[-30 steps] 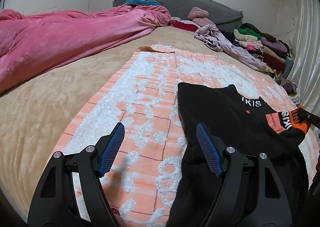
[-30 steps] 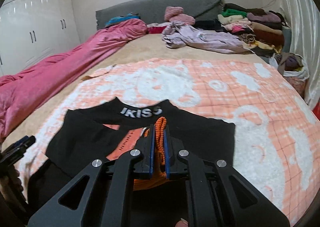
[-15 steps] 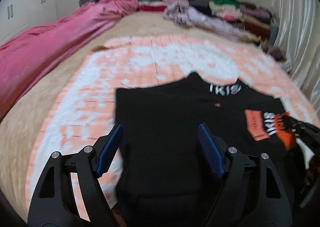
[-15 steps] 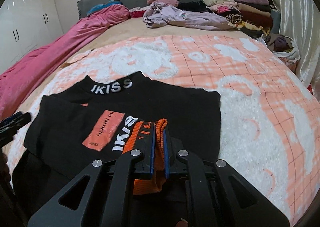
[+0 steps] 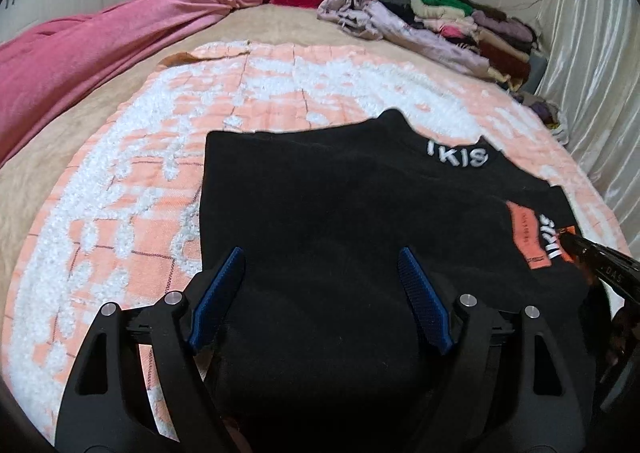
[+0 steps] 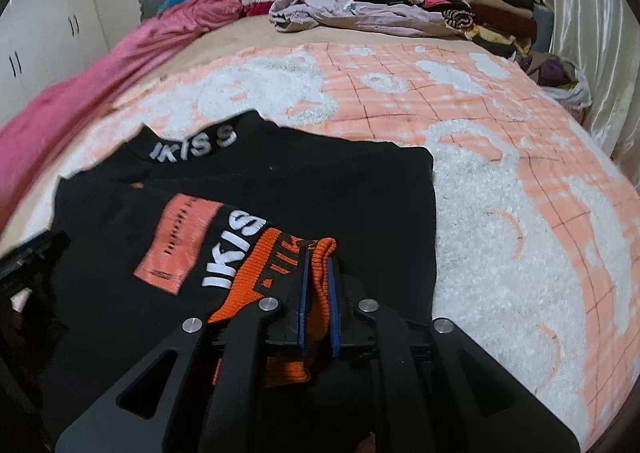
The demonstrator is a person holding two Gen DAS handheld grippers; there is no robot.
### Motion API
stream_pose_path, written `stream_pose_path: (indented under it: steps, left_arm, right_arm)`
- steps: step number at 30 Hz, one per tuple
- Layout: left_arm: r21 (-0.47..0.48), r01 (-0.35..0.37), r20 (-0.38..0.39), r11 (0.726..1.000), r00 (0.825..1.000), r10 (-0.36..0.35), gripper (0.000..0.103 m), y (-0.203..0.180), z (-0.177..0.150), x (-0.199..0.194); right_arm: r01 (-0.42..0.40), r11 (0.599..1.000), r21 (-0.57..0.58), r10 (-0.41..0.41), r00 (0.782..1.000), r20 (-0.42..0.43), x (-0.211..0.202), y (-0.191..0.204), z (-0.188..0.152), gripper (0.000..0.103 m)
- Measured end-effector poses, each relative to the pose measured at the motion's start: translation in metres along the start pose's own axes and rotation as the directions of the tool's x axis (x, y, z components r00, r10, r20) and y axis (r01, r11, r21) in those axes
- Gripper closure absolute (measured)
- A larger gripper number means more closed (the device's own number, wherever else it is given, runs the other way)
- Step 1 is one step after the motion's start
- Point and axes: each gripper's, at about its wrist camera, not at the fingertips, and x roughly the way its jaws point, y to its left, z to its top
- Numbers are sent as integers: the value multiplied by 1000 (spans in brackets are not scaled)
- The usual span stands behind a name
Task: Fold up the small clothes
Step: 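Straighten the orange cuff on the folded shirt and open the right gripper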
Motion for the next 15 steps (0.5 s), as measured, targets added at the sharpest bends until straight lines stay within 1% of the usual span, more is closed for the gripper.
stream_pose_path:
  steps: [3, 8, 11, 12, 13, 14, 15]
  left_arm:
    - [-18, 10, 33, 1000, 999, -10, 31, 3, -2, -15]
    - [5, -12, 65, 1000, 998, 11, 31, -2, -2, -31]
    - [49, -12, 72, 999, 997, 8, 31, -13, -4, -34]
    - [67, -19, 71, 998, 997, 14, 31, -17, -6, -33]
    - [84, -27, 68, 996, 997, 21, 31, -21, -8, -31]
    - [99, -33, 61, 995, 998, 27, 31, -24, -10, -28]
    - [105, -37, 54, 994, 998, 32, 31, -25, -12, -26]
  right_arm:
    - [-8, 1000, 15, 8, 999, 36, -18, -1, -1, 88]
    - [-68, 997, -19, 70, 995, 73, -46, 13, -8, 87]
    - [-137, 988, -70, 141, 988, 60, -53, 29, -11, 86]
    - [-153, 984, -93, 158, 986, 50, -54, 35, -13, 83]
    - [-160, 979, -125, 166, 985, 40, -52, 43, -14, 78]
    - [-155, 977, -143, 161, 986, 30, -50, 48, -16, 77]
    - [-136, 978, -160, 140, 990, 14, -45, 51, -18, 77]
